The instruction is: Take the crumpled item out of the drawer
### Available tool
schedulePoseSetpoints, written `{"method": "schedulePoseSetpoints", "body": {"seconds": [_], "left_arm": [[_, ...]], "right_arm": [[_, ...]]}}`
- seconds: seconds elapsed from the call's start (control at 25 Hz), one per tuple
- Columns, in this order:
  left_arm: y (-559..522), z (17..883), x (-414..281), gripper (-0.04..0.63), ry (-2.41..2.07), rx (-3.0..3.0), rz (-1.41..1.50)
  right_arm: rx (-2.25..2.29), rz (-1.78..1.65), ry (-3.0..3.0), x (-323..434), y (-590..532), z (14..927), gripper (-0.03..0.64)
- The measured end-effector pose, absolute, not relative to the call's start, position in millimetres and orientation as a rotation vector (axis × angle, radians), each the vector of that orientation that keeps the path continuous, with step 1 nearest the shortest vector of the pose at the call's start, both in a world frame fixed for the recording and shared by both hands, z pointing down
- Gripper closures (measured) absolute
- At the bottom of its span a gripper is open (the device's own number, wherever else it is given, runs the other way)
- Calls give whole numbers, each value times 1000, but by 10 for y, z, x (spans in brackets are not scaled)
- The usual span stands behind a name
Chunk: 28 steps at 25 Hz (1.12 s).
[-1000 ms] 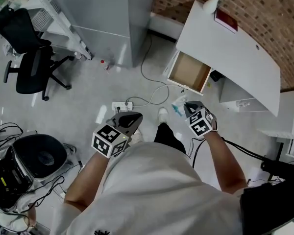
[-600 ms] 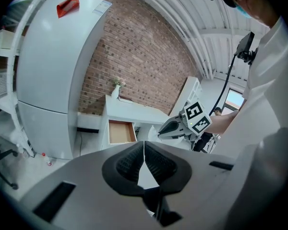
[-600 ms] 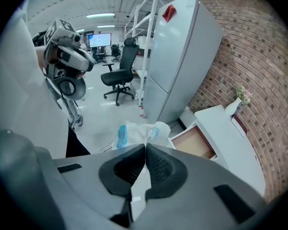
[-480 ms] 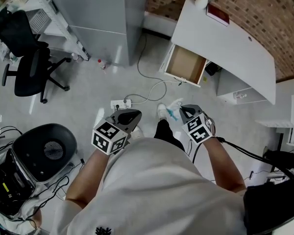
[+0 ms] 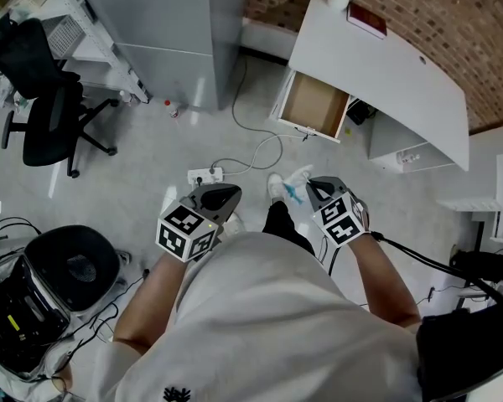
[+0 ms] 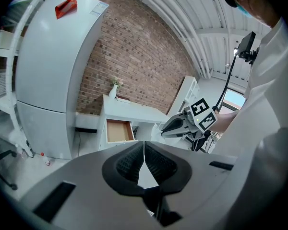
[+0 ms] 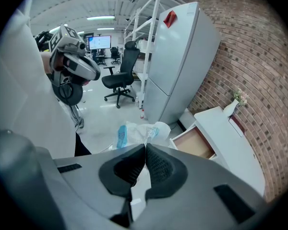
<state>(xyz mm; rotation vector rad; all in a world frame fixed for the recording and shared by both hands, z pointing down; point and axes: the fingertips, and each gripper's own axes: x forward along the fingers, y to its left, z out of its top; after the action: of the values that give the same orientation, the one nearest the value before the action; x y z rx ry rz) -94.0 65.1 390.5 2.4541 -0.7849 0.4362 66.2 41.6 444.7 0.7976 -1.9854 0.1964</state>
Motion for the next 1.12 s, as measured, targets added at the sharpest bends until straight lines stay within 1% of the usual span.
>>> {"method": "schedulePoseSetpoints", "body": {"seconds": [1.12], "left_arm": [[632, 4028, -916, 569, -786, 2433, 439]], "right_arm": [[771, 180, -2009, 588, 337, 4399, 586]]}}
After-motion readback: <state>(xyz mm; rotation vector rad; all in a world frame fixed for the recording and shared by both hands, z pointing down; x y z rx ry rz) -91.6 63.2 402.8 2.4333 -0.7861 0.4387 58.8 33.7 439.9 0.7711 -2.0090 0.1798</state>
